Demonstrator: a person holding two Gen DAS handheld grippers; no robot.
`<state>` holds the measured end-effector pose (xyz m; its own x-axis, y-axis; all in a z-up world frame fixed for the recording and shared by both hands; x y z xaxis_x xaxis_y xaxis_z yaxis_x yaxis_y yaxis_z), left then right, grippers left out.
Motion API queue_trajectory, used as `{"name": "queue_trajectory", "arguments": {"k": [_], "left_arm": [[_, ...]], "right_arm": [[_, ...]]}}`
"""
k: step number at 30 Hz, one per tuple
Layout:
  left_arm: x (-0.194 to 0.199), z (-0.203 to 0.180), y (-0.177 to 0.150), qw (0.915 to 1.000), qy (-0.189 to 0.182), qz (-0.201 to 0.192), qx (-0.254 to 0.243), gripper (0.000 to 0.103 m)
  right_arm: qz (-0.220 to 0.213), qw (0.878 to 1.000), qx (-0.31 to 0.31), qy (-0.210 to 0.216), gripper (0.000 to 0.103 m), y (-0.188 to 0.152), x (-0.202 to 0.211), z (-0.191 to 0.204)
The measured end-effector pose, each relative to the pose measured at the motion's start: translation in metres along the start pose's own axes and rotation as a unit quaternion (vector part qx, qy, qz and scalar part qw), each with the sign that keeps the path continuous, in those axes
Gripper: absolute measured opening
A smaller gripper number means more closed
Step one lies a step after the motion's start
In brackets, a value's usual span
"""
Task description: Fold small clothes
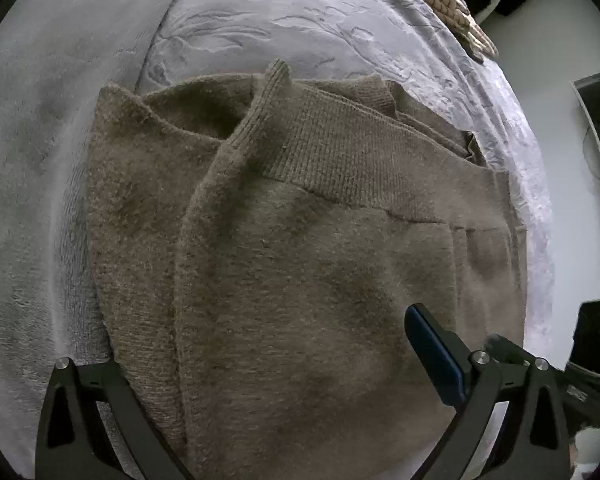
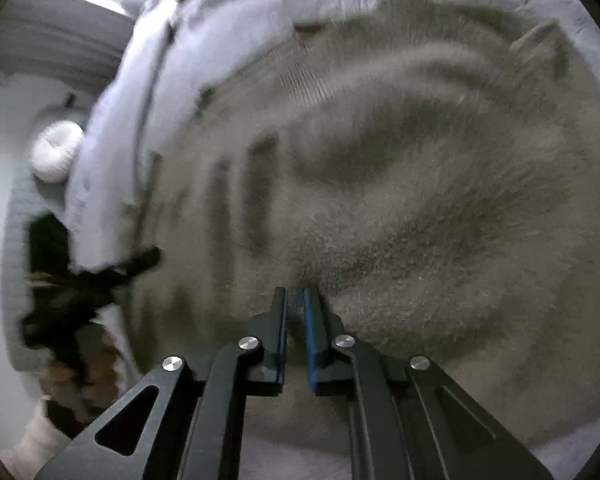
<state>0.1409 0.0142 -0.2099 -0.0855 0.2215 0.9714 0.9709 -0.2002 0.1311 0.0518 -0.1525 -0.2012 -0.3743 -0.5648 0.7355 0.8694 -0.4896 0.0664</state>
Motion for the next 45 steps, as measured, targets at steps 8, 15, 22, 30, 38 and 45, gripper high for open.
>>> {"name": "queue_trajectory", "arguments": {"k": [8,15,22,30,38,45], "left_arm": [[0.001,0.001,0.001,0.9991,0.041,-0.010,-0.011,0.047],[0.041,0.001,0.009,0.9992,-0.017,-0.025,0.026,0.015],[0.091,-0.071,0.026,0.9947,-0.079,-0.065,-0.001,0.015],[0.078,-0.211,0.028,0.9851,-0.127,-0.054,-0.103,0.015],[0.008,-0.304,0.004,0.9801,-0.070,-0.029,-0.183,0.015],[0.006,-0.317,-0.002,0.9776,-0.034,-0.049,-0.202,0.015]], "right_arm": [[-0.005,1.000,-0.002,0.029,0.007,0.001,0.003,-0.008],[-0.009,0.997,-0.012,0.075,0.007,-0.006,0.018,-0.019],[-0.038,0.991,-0.034,0.123,0.008,-0.014,0.060,-0.035],[-0.090,0.981,-0.081,0.152,0.009,-0.017,0.108,-0.084],[-0.098,0.968,-0.139,0.186,0.010,-0.034,0.110,-0.123],[-0.116,0.960,-0.153,0.205,0.010,-0.033,0.117,-0.132]]}}
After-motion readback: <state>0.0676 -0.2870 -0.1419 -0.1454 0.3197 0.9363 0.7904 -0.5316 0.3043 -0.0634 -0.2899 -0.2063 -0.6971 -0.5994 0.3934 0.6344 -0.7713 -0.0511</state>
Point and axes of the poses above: each gripper's, at about its wrist camera, not at the fingertips, and x roughly against the way its jaws point, z to its left, y to its top, the point moved 5 cm from there along -x, roughly the way its jaws point, and after that the axes turned 14 degrees about y, right-handed, at the moved point
